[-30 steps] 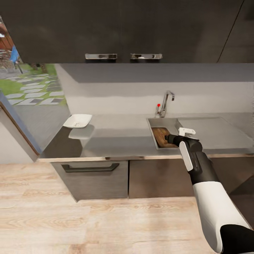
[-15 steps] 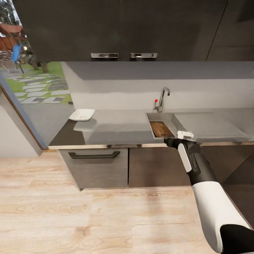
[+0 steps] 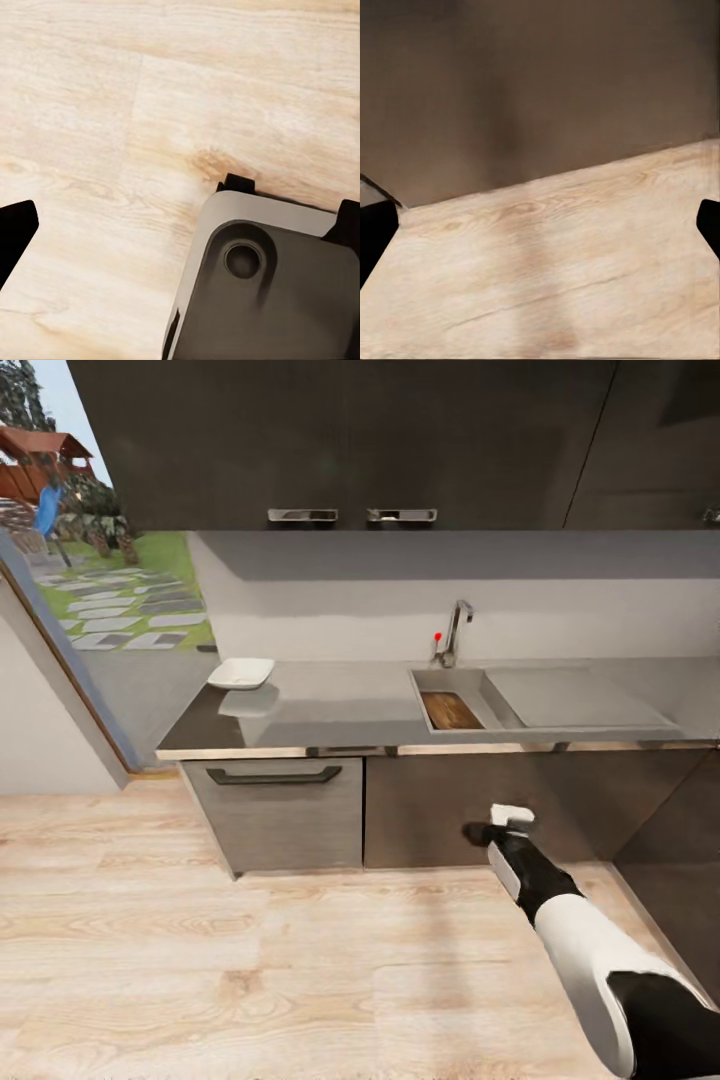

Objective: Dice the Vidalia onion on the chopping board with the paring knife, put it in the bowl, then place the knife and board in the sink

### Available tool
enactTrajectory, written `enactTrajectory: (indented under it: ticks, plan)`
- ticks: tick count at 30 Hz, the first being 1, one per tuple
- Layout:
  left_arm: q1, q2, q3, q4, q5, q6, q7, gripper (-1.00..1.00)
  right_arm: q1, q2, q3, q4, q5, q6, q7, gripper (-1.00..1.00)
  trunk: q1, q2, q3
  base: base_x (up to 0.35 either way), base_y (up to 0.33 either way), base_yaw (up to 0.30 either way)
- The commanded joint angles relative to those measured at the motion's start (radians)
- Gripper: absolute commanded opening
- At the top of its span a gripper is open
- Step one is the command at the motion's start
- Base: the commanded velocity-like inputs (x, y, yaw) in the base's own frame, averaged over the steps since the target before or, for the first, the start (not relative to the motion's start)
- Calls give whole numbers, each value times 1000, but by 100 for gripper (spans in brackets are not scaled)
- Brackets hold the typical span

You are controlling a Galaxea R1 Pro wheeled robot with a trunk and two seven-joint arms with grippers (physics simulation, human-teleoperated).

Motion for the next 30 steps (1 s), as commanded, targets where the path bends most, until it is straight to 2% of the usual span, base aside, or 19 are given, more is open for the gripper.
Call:
enactTrajectory:
  ticks: [1, 3, 4, 5, 9, 10, 13, 15, 18, 26, 28, 30]
  plan:
    - [0, 0, -8, 0, 7, -3, 4, 100, 0, 1, 5, 126, 34, -97, 13, 100, 0, -1, -1, -21, 0, 0]
    - [0, 1, -8, 0, 7, -2, 3, 100, 5, 3, 9, 306, 132, -297, 47, 100, 0, -1, -1, -11, 0, 0]
    - [0, 1, -9, 0, 7, -2, 3, 100, 14, 5, 10, 354, 170, -382, 59, 100, 0, -1, -1, -6, 0, 0]
    - [0, 1, -9, 0, 7, -3, 3, 100, 144, 11, 11, 414, 223, -513, 81, 100, 0, -1, -1, -1, 0, 0]
    - [0, 1, -8, 0, 7, -3, 3, 100, 307, 25, 11, 431, 239, -621, 121, 100, 0, -1, -1, 0, 0, 0]
    - [0, 1, -8, 0, 7, -3, 3, 100, 381, 33, 12, 433, 241, -679, 154, 100, 0, -1, -1, 0, 0, 0]
    - [0, 1, -8, 0, 7, -3, 3, 100, 467, 39, 12, 434, 242, -753, 186, 100, 0, -1, -1, 0, 0, 0]
    - [0, 1, -8, 0, 7, -3, 3, 100, 494, 41, 11, 435, 242, -800, 192, 100, 0, -1, -1, 0, 0, 0]
    - [0, 0, -6, -5, 6, -3, 4, 100, 508, 41, 9, 435, 241, -832, 191, 100, 0, -1, -1, 0, 0, 0]
    - [0, -2, -5, -54, 1, -3, 5, 100, 513, 37, 5, 434, 241, -842, 188, 100, 0, -1, -1, 0, 0, 0]
    - [0, -4, -13, -52, 1, -91, -1, 100, 513, 39, 4, 433, 239, -842, 186, 100, 0, -1, -1, 0, 0, 0]
    - [0, -4, -13, -24, 2, -134, -1, 100, 513, 40, 3, 432, 231, -843, 186, 100, 0, -1, 1, 0, 0, 0]
